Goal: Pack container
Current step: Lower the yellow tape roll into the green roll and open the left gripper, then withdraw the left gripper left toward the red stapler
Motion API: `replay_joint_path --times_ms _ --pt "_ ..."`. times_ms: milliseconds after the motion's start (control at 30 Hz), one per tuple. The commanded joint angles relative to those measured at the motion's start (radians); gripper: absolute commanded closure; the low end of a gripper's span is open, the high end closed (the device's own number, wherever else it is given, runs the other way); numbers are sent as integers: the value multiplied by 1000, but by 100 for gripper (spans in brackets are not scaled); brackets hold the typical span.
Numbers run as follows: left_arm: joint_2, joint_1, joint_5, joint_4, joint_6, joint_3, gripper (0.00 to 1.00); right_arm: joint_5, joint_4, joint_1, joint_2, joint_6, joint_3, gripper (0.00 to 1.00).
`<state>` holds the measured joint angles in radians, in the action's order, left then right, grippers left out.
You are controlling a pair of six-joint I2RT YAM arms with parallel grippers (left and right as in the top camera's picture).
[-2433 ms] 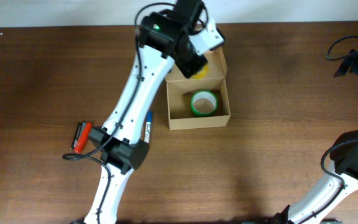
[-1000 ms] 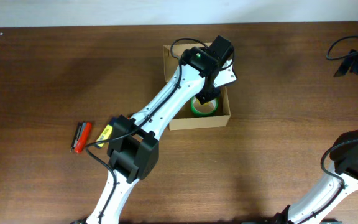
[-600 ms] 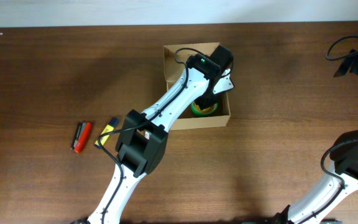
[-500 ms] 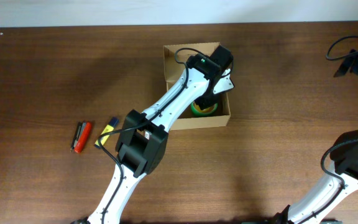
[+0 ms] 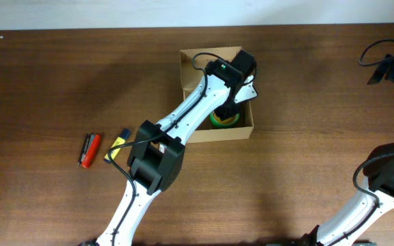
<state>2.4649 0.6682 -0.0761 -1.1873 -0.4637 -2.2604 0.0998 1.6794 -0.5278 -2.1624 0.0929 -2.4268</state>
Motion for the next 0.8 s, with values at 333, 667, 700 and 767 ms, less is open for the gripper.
replay_joint_path --times_ms 333,667,700,767 --pt "16 2 7 -9 22 -3 77 13 0 3 30 -8 0 1" --pt "-27 2 -1 -20 22 -32 95 13 0 4 30 -8 0 1" --pt "-34 2 -4 -20 22 -32 98 13 0 3 30 -8 0 1" --pt "-45 2 -4 -21 22 -32 98 13 0 4 30 -8 0 1"
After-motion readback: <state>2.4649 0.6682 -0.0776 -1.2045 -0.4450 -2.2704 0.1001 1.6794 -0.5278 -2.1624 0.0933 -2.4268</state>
